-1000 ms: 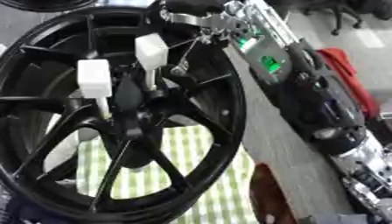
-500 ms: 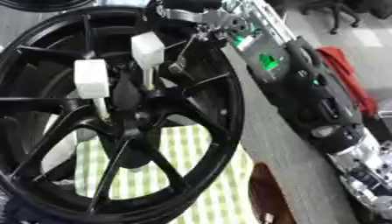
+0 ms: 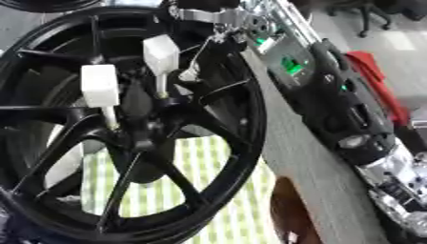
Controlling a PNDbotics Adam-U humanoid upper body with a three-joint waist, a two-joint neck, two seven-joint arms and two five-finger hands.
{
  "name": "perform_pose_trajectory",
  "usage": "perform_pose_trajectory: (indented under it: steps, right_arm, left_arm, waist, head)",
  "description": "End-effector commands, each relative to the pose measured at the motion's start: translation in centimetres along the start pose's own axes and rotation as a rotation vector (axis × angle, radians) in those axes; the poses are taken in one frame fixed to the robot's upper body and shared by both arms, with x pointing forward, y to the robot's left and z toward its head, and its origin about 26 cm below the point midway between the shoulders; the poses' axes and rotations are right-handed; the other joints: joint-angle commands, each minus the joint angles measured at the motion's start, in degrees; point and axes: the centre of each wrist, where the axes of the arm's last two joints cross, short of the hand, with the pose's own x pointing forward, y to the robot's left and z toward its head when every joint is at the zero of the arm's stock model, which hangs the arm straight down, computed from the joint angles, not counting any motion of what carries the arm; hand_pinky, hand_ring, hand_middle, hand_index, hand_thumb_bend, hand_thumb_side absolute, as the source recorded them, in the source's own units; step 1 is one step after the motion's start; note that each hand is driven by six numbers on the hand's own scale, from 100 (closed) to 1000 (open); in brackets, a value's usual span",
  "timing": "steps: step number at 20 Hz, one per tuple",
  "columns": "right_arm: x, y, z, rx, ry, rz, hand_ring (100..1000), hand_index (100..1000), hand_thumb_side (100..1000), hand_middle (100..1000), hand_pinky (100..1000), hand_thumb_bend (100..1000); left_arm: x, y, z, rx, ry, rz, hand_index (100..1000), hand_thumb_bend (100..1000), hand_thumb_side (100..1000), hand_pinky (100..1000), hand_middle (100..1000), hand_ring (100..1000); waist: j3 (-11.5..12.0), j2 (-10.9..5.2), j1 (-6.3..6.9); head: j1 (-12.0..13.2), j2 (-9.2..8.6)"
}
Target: Pull the pin out of the wheel hub.
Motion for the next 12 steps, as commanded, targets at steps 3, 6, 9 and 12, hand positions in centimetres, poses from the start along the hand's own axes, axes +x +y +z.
perform_pose_trajectory:
  steps: [3,6,9,12]
  right_arm:
    - [-0.07,-1.33,0.86,-0.026,0.012,0.019,727,768,158,603,711,424]
    - [-0.15,-1.29,0.9,-0.023,0.017,0.013,719,755,154,583,707,423]
    - [-0.18,-1.36,0.91,-0.021,0.017,0.003,703,736,143,550,698,423]
    - [-0.19,-1.41,0.94,-0.019,0.019,-0.009,689,721,134,518,691,423]
  left_arm:
    - [0.7,-0.18,-0.47,-0.012,-0.023,0.003,743,661,507,802,581,884]
    - [0.72,-0.24,-0.47,-0.011,-0.024,0.006,742,663,506,802,581,884]
    - [0.67,-0.28,-0.44,-0.012,-0.022,0.007,743,662,507,802,582,884]
    - [0.67,-0.32,-0.43,-0.013,-0.022,0.008,743,662,507,803,582,884]
  waist:
    - [0.21,-0.88,0.36]
    - [0.36,-0.69,0.35]
    - [0.5,-0.5,0.36]
    - [0.58,-0.3,0.36]
  head:
    - [-0.27,-0.59]
    - [-0.44,-0.64]
    - [-0.58,-0.54]
    - [-0.69,-0.51]
